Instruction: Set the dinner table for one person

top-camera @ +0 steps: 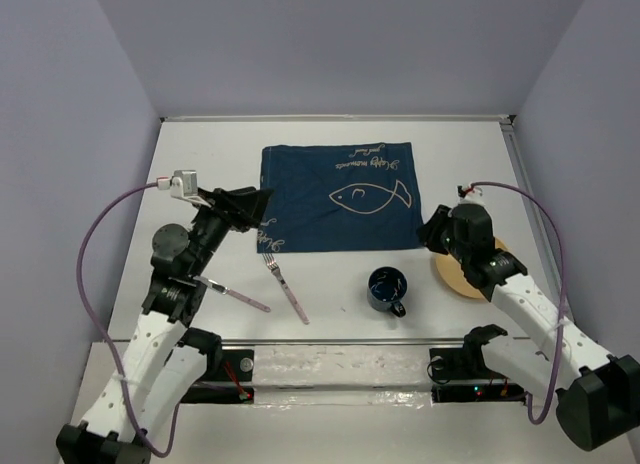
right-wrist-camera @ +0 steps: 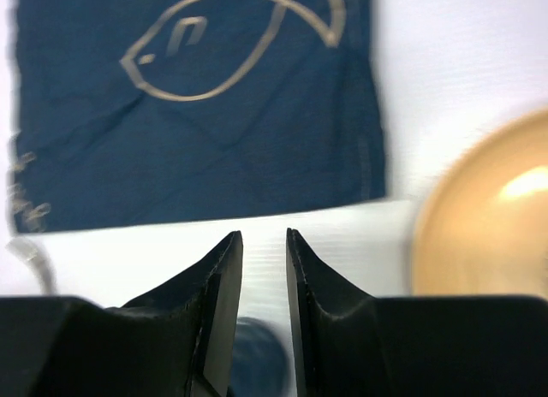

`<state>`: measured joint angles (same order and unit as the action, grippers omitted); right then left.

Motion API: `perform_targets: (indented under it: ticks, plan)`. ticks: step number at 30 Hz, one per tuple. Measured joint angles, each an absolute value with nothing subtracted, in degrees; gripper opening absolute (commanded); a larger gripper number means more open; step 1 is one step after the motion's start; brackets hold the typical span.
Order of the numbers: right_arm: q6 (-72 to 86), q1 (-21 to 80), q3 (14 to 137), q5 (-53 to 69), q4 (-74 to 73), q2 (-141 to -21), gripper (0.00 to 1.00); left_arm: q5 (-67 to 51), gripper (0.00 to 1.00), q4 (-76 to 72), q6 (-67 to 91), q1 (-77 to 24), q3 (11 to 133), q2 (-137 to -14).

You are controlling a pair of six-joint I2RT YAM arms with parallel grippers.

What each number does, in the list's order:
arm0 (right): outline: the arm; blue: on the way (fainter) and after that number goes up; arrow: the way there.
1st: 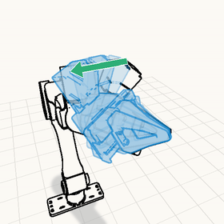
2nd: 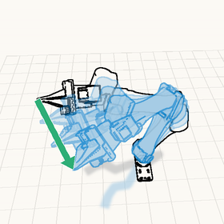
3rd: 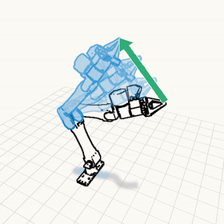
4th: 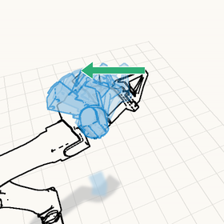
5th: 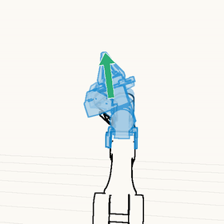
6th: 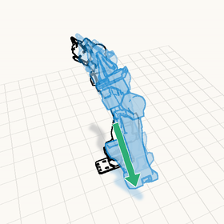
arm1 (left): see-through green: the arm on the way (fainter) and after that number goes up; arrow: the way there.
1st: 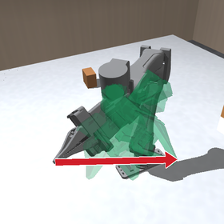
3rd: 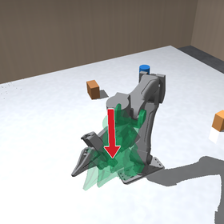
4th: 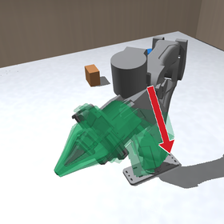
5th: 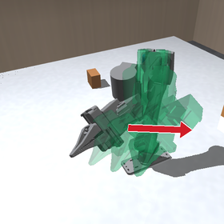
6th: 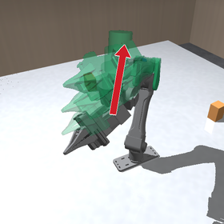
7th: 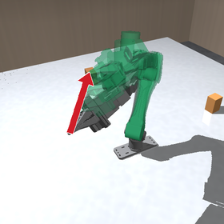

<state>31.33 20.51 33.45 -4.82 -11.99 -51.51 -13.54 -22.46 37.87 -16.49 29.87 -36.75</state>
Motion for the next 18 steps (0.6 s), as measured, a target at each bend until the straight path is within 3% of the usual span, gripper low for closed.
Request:
perform_targets:
  ticks: [7, 10, 18]
  plan:
    - [31.9, 20.5, 36.6, -17.4, -21.4, -55.5, 0.41, -16.8, 0.84, -8.0, 25.2, -17.6, 41.5, -30.1]
    - [33.5, 20.5, 37.9, -19.3, -23.5, -60.1, 0.5, -16.9, 0.88, -4.0, 20.8, -17.9, 41.3, -30.3]
    - [37.5, 20.3, 38.1, -21.4, -27.2, -67.4, 0.47, -14.4, 0.9, 3.7, 15.0, -22.3, 38.8, -30.4]
